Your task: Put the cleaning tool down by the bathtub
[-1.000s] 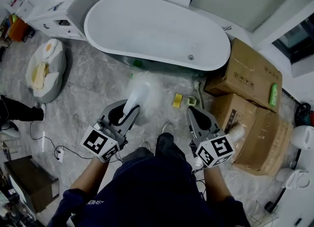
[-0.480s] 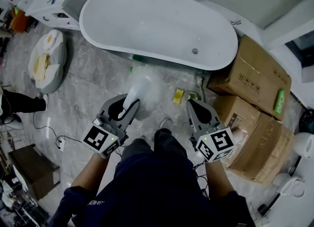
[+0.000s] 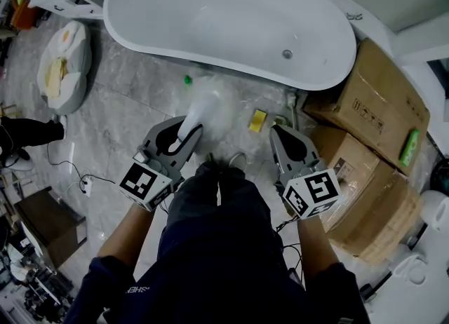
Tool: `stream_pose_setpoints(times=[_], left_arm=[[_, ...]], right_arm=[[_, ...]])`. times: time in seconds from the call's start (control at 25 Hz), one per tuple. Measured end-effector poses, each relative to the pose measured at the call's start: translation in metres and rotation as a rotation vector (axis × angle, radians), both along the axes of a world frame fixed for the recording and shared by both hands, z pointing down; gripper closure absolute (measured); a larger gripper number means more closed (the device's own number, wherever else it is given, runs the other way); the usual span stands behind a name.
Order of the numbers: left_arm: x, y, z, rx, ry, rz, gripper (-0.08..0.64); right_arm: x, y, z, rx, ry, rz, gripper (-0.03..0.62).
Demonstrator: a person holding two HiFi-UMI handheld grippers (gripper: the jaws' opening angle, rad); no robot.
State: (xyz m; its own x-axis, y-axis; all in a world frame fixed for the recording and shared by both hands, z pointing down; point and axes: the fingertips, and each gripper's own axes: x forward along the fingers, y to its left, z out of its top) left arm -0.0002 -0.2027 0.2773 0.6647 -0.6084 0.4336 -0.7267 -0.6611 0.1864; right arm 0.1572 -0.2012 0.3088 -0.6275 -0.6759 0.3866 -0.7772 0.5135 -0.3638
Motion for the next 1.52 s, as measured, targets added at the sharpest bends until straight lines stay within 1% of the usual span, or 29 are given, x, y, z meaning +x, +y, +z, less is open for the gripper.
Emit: stream_pose_setpoints(times=[0.12,0.36,0.68,0.88,1.0,1.12,1.32,1.52], left_arm=[[-0.006,-0.007,0.019,-0.032,-0.012,0.007,0.454],[-0.014,-0.021,0.072,-0.096,-0.042,0.048,0.454],[-0.027,-0.036,0.148,-0.155,-0.051,0.145,0.454],[-0.04,-0.043,0.195,-0.158,-0.061,0.238,0.454],[-0.047,-0.043,0.227,-0.156,-0.085,0.298,0.454],[-0.05,-0.043,0.256,-0.156,-0.102,0.338,0.454],[-0.051,-0.039,0.293,-0.158,-0.121,0.355,0.454],[-0.043,-0.03,0.327,-0.152,-0.134,0.354,0.454]], right_arm=[[-0.005,-0.007,0.019,-0.026,0.002,0.003,0.588],[-0.01,-0.02,0.063,-0.07,0.007,0.048,0.588],[-0.026,-0.027,0.129,-0.129,0.033,0.133,0.588],[-0.04,-0.03,0.162,-0.132,0.067,0.191,0.588],[-0.044,-0.034,0.183,-0.123,0.082,0.238,0.588],[-0.045,-0.038,0.204,-0.122,0.092,0.271,0.588],[-0.054,-0.036,0.238,-0.12,0.094,0.257,0.588],[-0.054,-0.029,0.281,-0.126,0.085,0.238,0.588]])
